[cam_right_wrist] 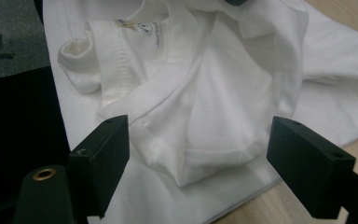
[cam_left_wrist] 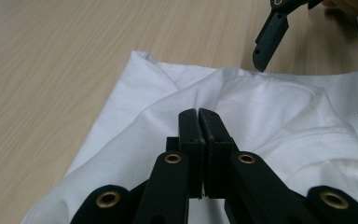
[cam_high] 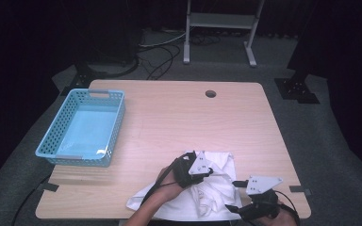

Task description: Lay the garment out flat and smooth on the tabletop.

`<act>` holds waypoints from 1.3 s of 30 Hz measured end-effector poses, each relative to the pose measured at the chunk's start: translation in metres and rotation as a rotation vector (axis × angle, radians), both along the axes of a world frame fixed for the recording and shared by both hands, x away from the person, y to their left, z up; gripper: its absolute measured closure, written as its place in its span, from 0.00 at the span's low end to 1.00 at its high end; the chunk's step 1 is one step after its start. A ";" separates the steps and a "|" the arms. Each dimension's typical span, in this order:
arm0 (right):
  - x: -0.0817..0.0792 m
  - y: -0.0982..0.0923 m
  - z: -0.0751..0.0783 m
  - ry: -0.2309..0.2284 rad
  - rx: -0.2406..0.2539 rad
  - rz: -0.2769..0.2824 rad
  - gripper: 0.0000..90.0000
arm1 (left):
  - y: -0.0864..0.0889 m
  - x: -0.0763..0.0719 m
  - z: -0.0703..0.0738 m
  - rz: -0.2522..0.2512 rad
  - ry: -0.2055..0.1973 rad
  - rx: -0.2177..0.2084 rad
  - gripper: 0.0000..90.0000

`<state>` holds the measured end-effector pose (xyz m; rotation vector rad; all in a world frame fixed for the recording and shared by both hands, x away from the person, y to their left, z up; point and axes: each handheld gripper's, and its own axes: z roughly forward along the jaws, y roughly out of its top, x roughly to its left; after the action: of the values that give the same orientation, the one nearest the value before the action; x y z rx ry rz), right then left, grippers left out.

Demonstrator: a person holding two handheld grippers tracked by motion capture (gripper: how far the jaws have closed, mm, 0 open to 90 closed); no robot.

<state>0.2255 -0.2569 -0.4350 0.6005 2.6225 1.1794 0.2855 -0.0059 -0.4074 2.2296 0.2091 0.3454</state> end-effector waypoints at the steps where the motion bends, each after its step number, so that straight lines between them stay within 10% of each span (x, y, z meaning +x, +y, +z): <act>1: 0.000 0.000 0.000 -0.001 0.002 0.000 0.23 | 0.003 -0.001 0.001 0.005 0.001 -0.007 0.98; 39: -0.006 0.017 0.001 0.006 0.000 0.049 0.22 | 0.151 -0.023 0.011 0.302 0.015 -0.123 0.98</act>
<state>0.2191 -0.2402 -0.4343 0.5435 2.6563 1.1938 0.2622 0.1448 -0.3962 2.0802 0.5641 0.4648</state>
